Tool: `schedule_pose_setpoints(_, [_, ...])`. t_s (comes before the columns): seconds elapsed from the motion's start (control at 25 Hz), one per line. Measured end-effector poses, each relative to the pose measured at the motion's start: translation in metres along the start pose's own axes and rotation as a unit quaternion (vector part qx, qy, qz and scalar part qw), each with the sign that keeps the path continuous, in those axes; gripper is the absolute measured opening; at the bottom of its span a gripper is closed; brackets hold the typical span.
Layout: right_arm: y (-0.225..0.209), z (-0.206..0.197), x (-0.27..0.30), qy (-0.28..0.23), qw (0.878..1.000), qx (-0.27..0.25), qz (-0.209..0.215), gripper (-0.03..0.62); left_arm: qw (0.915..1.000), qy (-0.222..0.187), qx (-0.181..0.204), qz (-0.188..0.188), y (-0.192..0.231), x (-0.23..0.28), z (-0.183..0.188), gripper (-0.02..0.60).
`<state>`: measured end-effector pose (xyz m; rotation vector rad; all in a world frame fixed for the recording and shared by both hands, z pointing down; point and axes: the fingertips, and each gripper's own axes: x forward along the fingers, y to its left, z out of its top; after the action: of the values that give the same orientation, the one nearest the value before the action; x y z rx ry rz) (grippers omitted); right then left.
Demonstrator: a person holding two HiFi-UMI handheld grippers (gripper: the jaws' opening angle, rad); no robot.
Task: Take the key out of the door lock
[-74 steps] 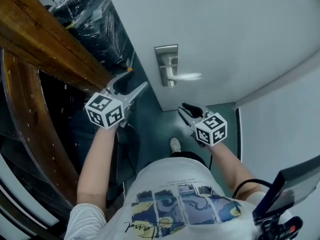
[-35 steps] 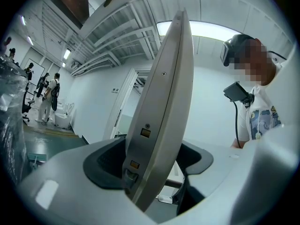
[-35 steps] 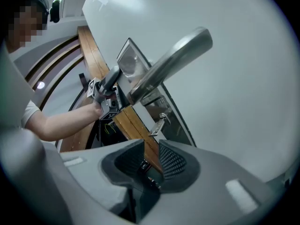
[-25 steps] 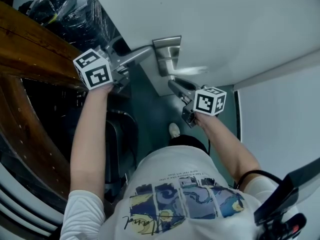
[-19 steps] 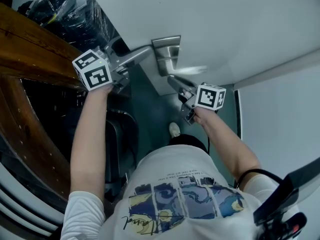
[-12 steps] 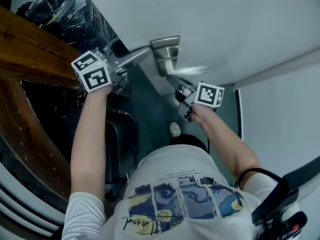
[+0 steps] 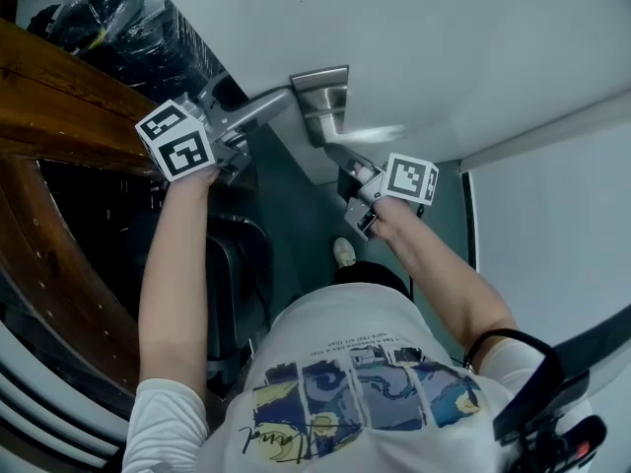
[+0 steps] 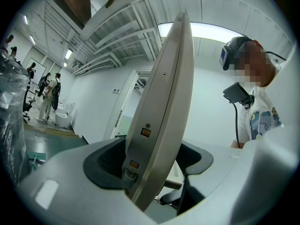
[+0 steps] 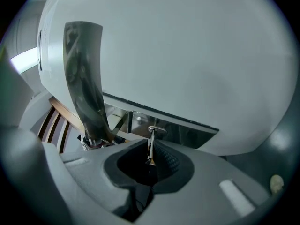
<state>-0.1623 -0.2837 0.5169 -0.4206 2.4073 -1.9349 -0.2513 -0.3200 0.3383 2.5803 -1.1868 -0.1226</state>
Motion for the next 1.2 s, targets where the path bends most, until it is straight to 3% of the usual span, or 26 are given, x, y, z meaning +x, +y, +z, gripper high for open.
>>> schedule_pose_setpoints(0.64, [0.0,-0.007,-0.012,-0.033,0.997,0.072,-0.007,0.025,1.0,-0.003,-0.007,0.003,0.0,0.0,0.0,0.331])
schedule_pose_setpoints(1.2, [-0.002,-0.029,-0.039,-0.026,0.997,0.072,-0.008,0.025,0.9997,-0.016,-0.01,0.015,-0.002,-0.002,-0.001,0.3])
